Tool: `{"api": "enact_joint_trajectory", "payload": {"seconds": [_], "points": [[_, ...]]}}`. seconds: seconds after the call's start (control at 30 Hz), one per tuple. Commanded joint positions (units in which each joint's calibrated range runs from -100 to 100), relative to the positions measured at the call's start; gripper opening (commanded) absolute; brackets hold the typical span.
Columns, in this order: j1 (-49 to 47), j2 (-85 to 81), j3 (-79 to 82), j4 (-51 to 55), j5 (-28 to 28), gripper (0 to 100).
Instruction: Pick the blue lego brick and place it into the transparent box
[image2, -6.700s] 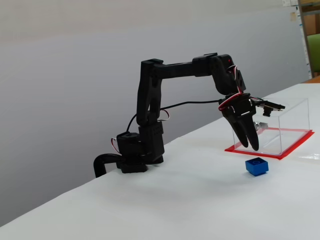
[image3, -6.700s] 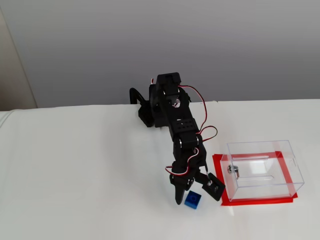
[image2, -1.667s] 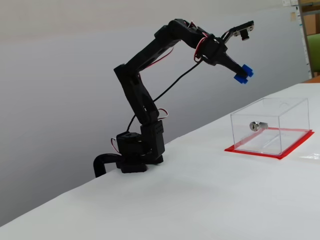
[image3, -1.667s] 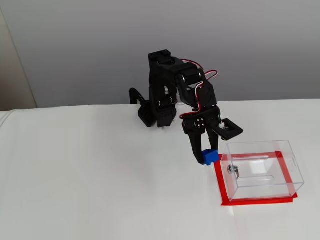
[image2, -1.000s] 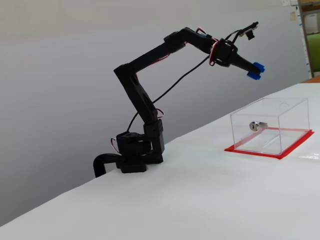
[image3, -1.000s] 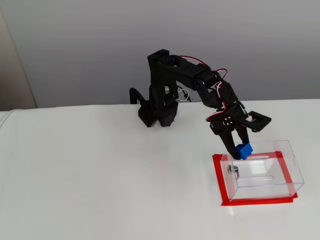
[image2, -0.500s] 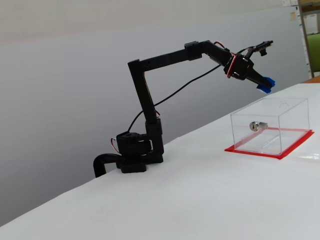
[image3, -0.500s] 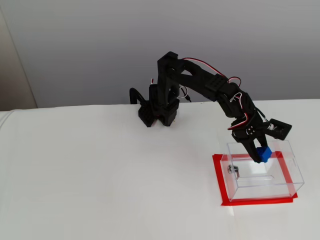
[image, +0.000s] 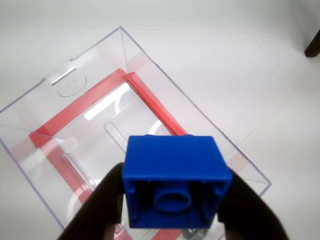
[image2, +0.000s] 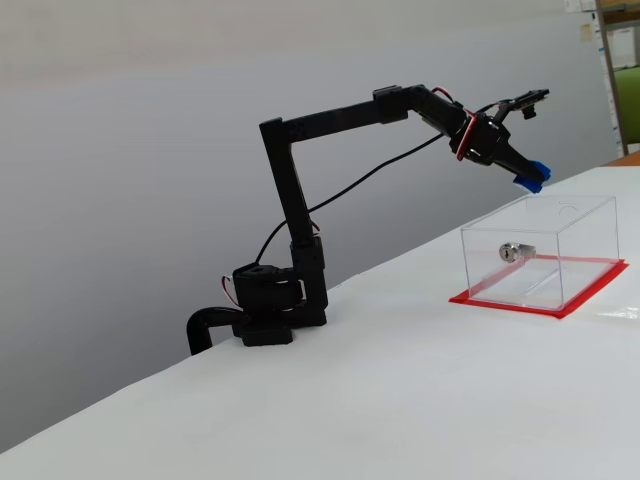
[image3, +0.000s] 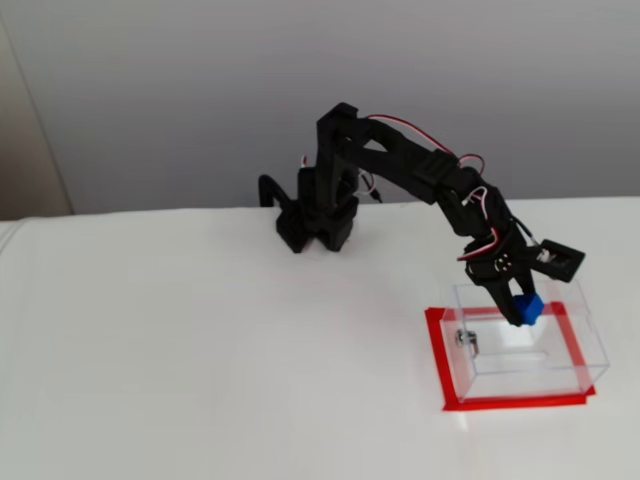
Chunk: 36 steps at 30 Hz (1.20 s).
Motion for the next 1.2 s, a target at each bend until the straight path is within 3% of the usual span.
{"api": "enact_joint_trajectory", "payload": {"seconds": [0.0,0.13,1.07,1.17], "points": [[-0.1,-0.4,-1.3,-1.0,-0.3,14],[-0.1,-0.5,-1.3,-1.1,-0.2,21],[-0.1,-1.4,-1.3,-1.1,-0.2,20],[-0.1,-1.4,-1.3,-1.1,-0.2,14]]}}
